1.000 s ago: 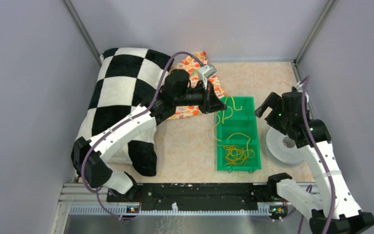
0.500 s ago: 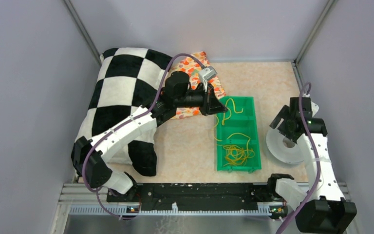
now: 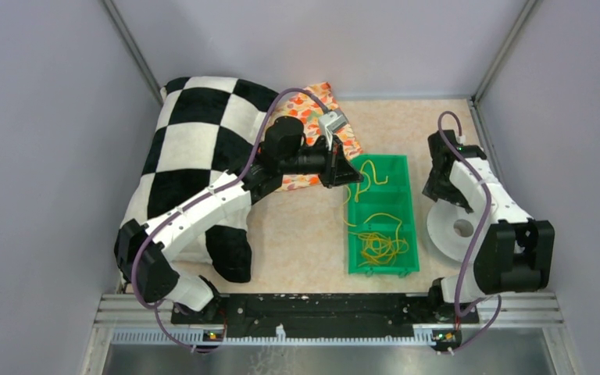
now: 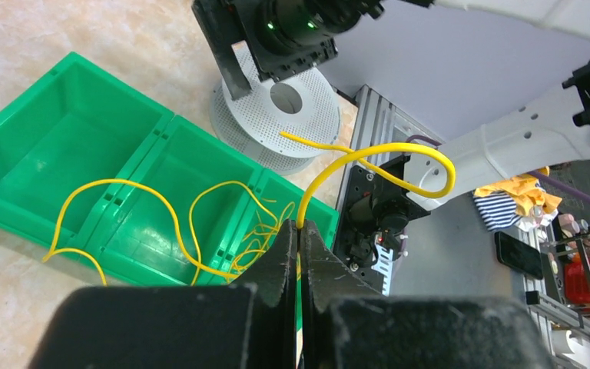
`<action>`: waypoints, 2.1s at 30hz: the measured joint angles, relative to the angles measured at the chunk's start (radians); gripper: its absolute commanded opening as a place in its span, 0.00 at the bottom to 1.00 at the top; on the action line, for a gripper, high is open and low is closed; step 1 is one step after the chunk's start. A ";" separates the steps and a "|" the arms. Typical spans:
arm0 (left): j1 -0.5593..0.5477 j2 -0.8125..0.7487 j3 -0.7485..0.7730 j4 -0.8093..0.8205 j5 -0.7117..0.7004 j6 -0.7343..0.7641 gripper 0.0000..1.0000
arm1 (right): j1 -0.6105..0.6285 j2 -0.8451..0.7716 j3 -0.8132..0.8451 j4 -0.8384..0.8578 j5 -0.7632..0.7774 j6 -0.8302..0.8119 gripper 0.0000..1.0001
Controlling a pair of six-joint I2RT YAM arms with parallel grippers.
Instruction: Wrap the cables
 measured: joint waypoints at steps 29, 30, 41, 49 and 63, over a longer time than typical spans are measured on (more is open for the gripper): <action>0.000 -0.018 -0.019 0.000 0.045 0.056 0.00 | 0.043 0.381 0.150 -0.097 0.275 0.163 0.88; 0.000 -0.018 -0.019 0.000 0.046 0.056 0.00 | 0.043 0.391 0.150 -0.110 0.290 0.176 0.86; 0.000 -0.018 -0.019 -0.001 0.046 0.067 0.00 | 0.043 0.439 0.151 -0.204 0.358 0.273 0.48; 0.000 -0.018 -0.019 -0.001 0.051 0.071 0.00 | 0.043 0.429 0.151 -0.223 0.365 0.274 0.10; 0.000 -0.034 -0.039 0.000 0.037 0.074 0.00 | 0.045 0.328 0.267 -0.346 0.389 0.214 0.00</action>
